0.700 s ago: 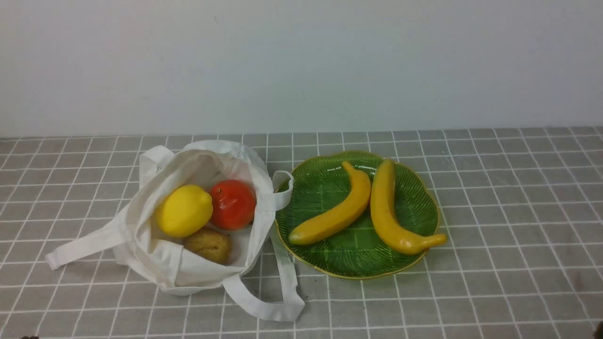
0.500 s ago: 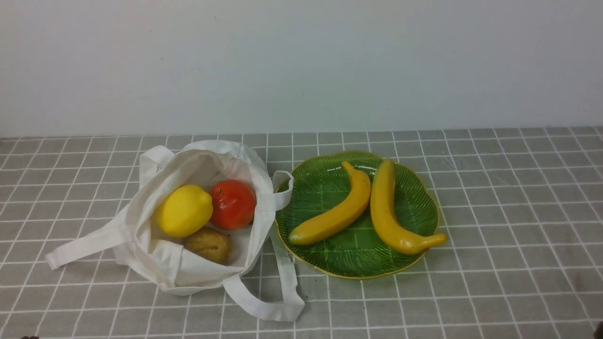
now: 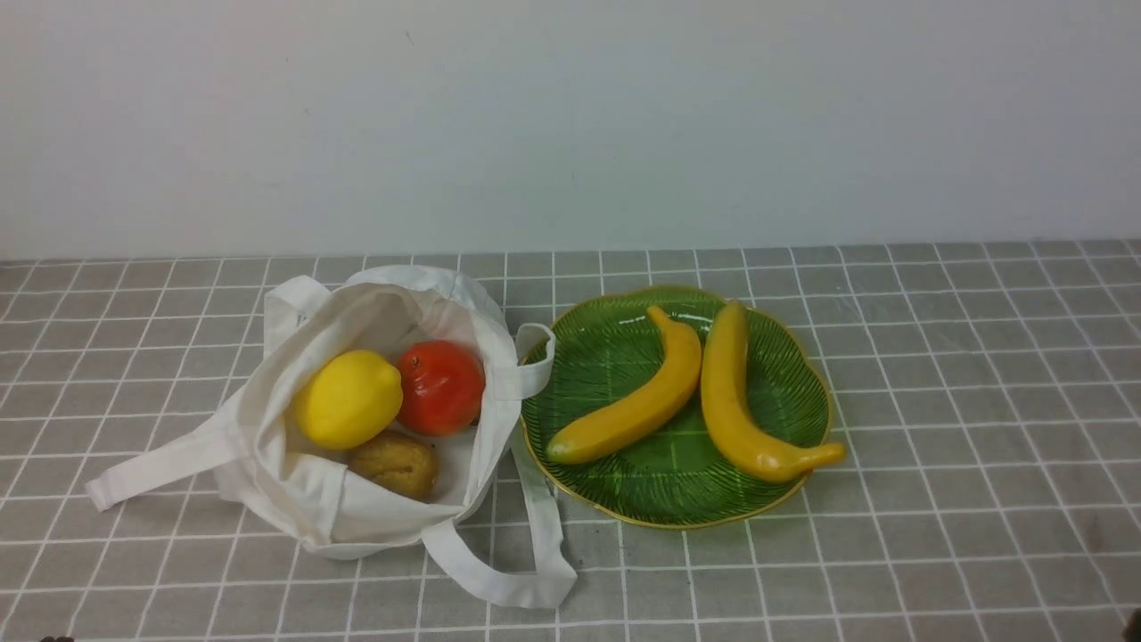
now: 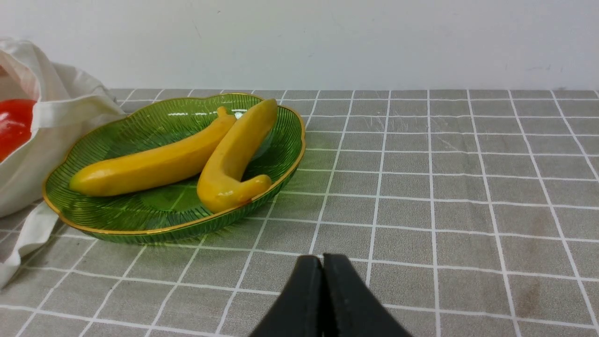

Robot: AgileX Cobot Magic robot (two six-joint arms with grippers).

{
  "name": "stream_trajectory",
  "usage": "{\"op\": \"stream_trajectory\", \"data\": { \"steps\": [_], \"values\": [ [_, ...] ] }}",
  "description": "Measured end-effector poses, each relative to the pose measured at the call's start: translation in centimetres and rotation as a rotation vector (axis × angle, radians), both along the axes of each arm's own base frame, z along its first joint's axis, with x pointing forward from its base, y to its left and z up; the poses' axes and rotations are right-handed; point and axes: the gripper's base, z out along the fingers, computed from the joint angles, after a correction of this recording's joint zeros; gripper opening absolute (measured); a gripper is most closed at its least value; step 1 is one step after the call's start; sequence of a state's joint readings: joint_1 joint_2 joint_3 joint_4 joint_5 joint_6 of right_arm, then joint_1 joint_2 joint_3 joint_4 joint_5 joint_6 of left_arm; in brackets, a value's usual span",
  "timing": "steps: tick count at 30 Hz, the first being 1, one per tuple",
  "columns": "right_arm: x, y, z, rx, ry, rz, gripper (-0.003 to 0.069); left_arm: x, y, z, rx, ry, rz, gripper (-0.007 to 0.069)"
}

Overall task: Take the fruit out of the bag on the grey coffee tablecloth and place them on the plate.
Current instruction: 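Reach into the bag and grasp the lemon with the left gripper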

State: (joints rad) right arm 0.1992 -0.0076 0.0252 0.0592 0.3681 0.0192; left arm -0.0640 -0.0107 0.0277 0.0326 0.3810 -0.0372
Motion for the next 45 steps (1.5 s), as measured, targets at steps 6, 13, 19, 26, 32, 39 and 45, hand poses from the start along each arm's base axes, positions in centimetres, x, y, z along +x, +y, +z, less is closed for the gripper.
{"op": "stream_trajectory", "data": {
  "steps": [6, 13, 19, 26, 32, 39, 45],
  "values": [
    [0.0, 0.0, 0.0, 0.000, 0.000, 0.000, -0.0015, 0.0, 0.0, 0.0, 0.000, 0.000, 0.000, -0.0008],
    [0.0, 0.0, 0.0, 0.000, 0.000, 0.000, -0.0015, 0.0, 0.0, 0.0, 0.000, 0.000, 0.000, -0.0008],
    [0.0, 0.0, 0.0, 0.000, 0.000, 0.000, -0.0015, 0.0, 0.0, 0.0, -0.019, 0.001, 0.004, -0.0008],
    [0.0, 0.0, 0.0, 0.000, 0.000, 0.000, -0.0015, -0.1, -1.4, 0.2, -0.686, 0.069, 0.063, -0.0008],
    [0.0, 0.0, 0.0, 0.000, 0.000, 0.000, -0.0015, -0.2, -2.5, 0.9, -1.240, 0.150, 0.080, -0.0008],
    [0.0, 0.0, 0.0, 0.000, 0.000, 0.000, -0.0015, -0.5, -3.1, 2.3, -1.295, 0.159, 0.003, -0.0008],
    [0.0, 0.0, 0.0, 0.000, 0.000, 0.000, -0.0015, -0.8, -4.0, 9.0, -0.913, 0.175, -0.191, -0.0008]
  ]
}}
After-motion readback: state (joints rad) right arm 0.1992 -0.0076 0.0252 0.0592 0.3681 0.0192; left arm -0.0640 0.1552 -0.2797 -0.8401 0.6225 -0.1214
